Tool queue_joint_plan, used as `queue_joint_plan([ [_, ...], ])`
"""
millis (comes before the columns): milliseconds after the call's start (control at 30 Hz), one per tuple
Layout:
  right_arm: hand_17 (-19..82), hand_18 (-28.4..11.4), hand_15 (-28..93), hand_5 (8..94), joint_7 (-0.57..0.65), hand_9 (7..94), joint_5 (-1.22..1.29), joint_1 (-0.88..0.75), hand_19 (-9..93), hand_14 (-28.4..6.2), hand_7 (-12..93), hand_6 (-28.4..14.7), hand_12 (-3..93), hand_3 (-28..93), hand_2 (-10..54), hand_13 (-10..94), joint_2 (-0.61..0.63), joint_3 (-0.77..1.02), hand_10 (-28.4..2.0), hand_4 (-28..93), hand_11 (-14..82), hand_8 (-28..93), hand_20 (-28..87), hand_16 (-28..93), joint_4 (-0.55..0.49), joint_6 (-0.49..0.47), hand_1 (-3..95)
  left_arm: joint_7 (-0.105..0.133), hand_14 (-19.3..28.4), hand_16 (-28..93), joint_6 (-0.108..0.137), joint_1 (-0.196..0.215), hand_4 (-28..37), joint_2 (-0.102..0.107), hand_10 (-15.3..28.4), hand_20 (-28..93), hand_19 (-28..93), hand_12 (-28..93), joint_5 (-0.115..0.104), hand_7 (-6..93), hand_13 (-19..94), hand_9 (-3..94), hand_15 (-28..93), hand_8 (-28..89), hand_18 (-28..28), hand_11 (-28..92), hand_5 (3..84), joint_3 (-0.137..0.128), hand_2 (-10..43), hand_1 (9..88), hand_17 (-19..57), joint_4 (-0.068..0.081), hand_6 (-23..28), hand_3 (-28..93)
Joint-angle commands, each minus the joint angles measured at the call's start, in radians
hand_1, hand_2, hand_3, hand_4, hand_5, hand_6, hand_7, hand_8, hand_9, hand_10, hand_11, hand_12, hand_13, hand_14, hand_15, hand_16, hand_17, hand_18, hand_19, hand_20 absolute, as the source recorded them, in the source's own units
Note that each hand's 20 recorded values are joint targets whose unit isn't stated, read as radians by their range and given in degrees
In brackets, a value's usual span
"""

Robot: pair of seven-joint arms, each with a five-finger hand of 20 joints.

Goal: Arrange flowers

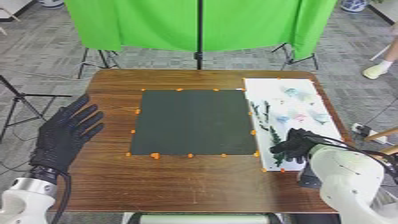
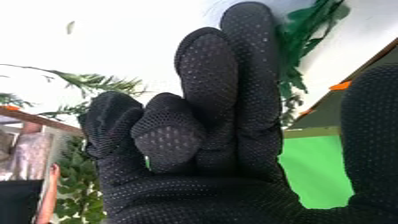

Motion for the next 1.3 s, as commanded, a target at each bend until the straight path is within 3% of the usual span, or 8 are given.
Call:
queue_joint_plan([
  [33, 50, -21.2, 78, 83.3, 0.014, 86.3, -0.056, 0.029, 93, -9.5, 40, -0.3, 28.7, 73, -5.6, 78, 0.029, -0.027, -12.1, -28, 45.6, -18, 64, 34, 0.032, -0.006, 16.2, -0.003, 12.9, -2, -0.006, 0.013, -28.2, 0.001, 10.7, 6, 40, 14, -0.003, 21.0, 15, 22.7, 29, -12, 17.8, 22, 26.5, 0.001, -1.7, 25.6, -11.1, 0.0, 2.2, 69],
  [200, 48, -21.0, 78, 81.2, 0.005, 85.6, -0.103, 0.046, 93, -9.6, 38, -0.7, 28.9, 72, -6.6, 76, 0.031, -0.062, -12.0, -28, 45.2, -18, 63, 34, 0.062, -0.034, 15.3, 0.007, 12.9, -2, 0.005, 0.014, -28.2, 0.001, 10.7, 5, 40, 14, -0.002, 21.0, 14, 22.3, 29, -12, 17.8, 22, 26.2, -0.002, -1.7, 25.6, -11.1, -0.001, 2.1, 69],
  [333, 48, -21.0, 77, 80.0, 0.006, 84.2, -0.134, 0.061, 93, -9.4, 38, -0.7, 29.6, 71, -7.7, 75, 0.034, -0.105, -12.0, -28, 44.3, -18, 62, 33, 0.081, -0.088, 15.0, -0.006, 12.8, -2, -0.006, 0.01, -28.2, -0.009, 10.6, 6, 40, 14, 0.002, 21.0, 14, 22.1, 29, -12, 17.8, 22, 26.0, -0.008, -1.6, 25.7, -11.2, -0.001, 2.0, 69],
  [633, 47, -20.9, 77, 79.9, 0.014, 84.0, -0.102, 0.067, 93, -9.6, 39, -0.5, 29.8, 64, -9.2, 75, 0.028, -0.157, -11.9, -28, 44.4, -18, 60, 32, 0.092, -0.202, 17.7, -0.004, 12.8, -1, -0.003, 0.013, -28.3, -0.009, 10.5, 6, 40, 15, 0.001, 21.1, 14, 22.1, 29, -12, 17.8, 22, 25.8, -0.005, -1.5, 25.5, -11.2, -0.003, 1.9, 69],
  [733, 47, -20.8, 77, 80.1, 0.07, 84.2, -0.051, 0.083, 93, -9.3, 39, -0.2, 29.9, 65, -9.5, 76, 0.023, -0.183, -11.8, -28, 44.6, -18, 60, 32, 0.124, -0.234, 20.0, -0.003, 12.8, -1, -0.002, 0.013, -28.3, -0.009, 10.5, 6, 40, 15, 0.001, 21.1, 14, 22.2, 29, -12, 18.0, 21, 26.0, -0.004, -1.5, 25.5, -11.2, -0.003, 1.9, 69],
  [933, 49, -20.7, 77, 83.9, 0.074, 87.2, -0.07, 0.066, 93, -9.4, 41, 0.9, 30.1, 61, -9.5, 78, 0.009, -0.217, -11.1, -28, 45.6, -19, 60, 32, 0.18, -0.163, 30.2, -0.01, 12.8, -2, -0.005, 0.005, -28.2, -0.011, 10.5, 5, 40, 15, 0.001, 21.0, 14, 22.2, 29, -12, 18.0, 21, 25.9, -0.007, -1.5, 25.5, -11.2, 0.0, 1.9, 69],
  [1167, 50, -20.6, 77, 85.9, 0.063, 89.9, -0.032, 0.052, 93, -8.6, 43, 2.2, 30.8, 74, -9.5, 80, -0.011, -0.215, -10.4, -28, 46.0, -19, 62, 32, 0.203, -0.179, 36.4, -0.008, 12.8, -2, -0.003, 0.003, -28.2, -0.009, 10.4, 5, 40, 15, 0.001, 21.1, 15, 22.2, 29, -12, 18.0, 21, 26.0, -0.005, -1.5, 25.5, -11.2, 0.001, 1.9, 69],
  [1300, 51, -21.0, 79, 84.2, 0.031, 89.7, -0.002, 0.037, 93, -8.2, 46, 1.1, 33.1, 76, -9.5, 80, -0.022, -0.194, -10.0, -28, 48.1, 1, 64, 34, 0.216, -0.205, 40.4, -0.001, 12.8, -2, 0.002, 0.01, -28.2, -0.003, 10.4, 5, 40, 15, -0.002, 21.2, 15, 22.2, 29, -12, 18.0, 21, 25.9, -0.004, -1.5, 25.5, -11.2, -0.001, 1.9, 69],
])
